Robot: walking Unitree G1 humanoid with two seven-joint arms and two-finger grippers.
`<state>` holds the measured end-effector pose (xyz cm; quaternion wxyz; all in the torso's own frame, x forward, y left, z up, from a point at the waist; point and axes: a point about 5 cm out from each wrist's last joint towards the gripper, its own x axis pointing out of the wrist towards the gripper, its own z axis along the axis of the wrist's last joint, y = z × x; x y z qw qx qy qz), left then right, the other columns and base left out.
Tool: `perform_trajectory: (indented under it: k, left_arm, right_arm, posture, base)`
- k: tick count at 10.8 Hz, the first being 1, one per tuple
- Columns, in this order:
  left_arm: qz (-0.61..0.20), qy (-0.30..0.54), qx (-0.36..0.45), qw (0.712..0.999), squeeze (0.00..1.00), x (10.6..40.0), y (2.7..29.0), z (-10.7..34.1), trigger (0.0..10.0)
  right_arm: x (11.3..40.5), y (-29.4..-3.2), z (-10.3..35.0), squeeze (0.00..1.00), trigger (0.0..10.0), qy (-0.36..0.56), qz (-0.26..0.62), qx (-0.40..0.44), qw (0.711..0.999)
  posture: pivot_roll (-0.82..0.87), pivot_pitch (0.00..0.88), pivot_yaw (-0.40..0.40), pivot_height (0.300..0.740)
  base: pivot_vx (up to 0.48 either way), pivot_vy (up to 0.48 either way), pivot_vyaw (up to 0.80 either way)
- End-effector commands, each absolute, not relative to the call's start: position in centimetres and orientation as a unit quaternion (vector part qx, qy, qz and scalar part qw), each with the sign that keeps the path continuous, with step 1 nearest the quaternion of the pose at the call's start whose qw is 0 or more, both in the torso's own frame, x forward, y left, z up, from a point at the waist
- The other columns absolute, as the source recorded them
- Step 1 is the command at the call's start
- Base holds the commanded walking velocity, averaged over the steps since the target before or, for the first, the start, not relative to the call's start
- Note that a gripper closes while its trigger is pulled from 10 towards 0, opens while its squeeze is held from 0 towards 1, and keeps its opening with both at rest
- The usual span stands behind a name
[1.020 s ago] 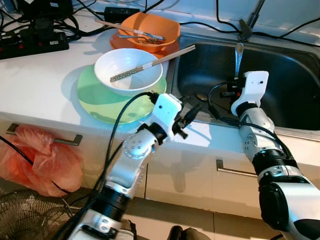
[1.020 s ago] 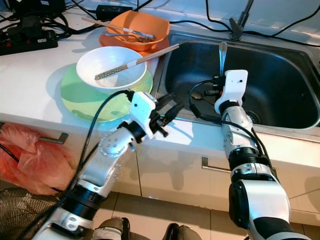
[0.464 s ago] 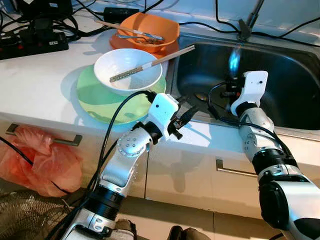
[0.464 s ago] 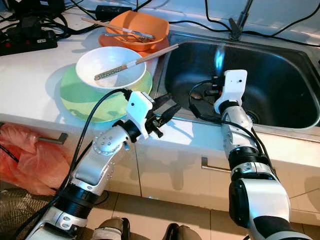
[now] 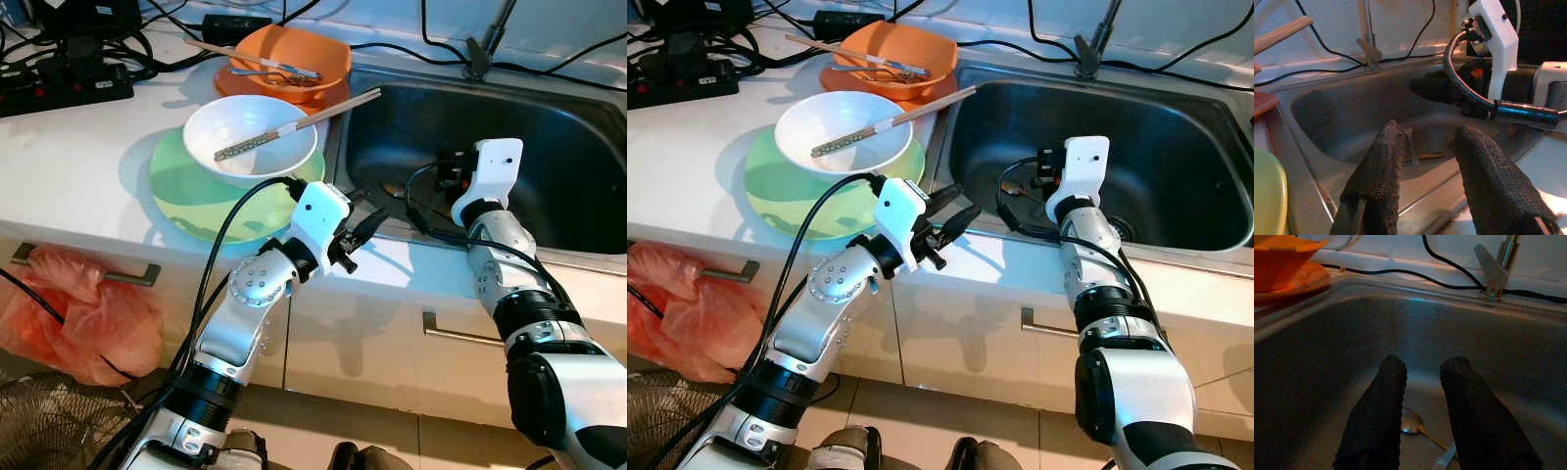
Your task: Kitchen organization
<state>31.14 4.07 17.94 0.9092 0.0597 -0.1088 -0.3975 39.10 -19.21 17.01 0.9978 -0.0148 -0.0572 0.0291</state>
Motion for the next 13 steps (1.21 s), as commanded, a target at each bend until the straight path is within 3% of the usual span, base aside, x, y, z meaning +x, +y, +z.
perform_trajectory:
  k: [1,7,8,11,13]
  left_arm:
    - [-0.399,-0.116,0.058,0.908,0.00,31.0,3.8,18.4,10.0]
    - [-0.300,-0.198,0.087,0.929,0.00,32.7,4.9,22.5,10.0]
    - [-0.301,-0.215,0.087,0.925,1.00,32.6,4.8,23.5,10.0]
    - [-0.284,-0.256,0.132,0.915,1.00,32.8,4.4,26.2,10.0]
    - [-0.266,-0.265,0.217,0.901,1.00,33.1,4.3,27.2,10.0]
  right_arm:
    - [39.0,-19.3,16.3,0.00,10.0,-0.040,0.027,-0.017,0.999]
    - [39.6,-18.3,19.2,0.00,10.0,-0.094,0.057,-0.008,0.994]
    - [39.6,-18.3,19.0,0.00,10.0,-0.091,0.057,-0.007,0.994]
    - [39.5,-18.4,18.8,0.00,10.0,-0.082,0.055,-0.007,0.995]
    - [39.6,-18.2,18.6,0.00,10.0,-0.079,0.055,-0.006,0.995]
  posture:
    - [0.21,0.147,-0.077,0.740]
    - [0.20,0.152,-0.076,0.740]
    - [0.20,0.150,-0.075,0.740]
    - [0.21,0.148,-0.076,0.740]
    - [0.21,0.145,-0.073,0.740]
  base:
    - [0.000,0.000,0.00]
    - [0.000,0.000,0.00]
    - [0.000,0.000,0.00]
    - [0.000,0.000,0.00]
    - [0.000,0.000,0.00]
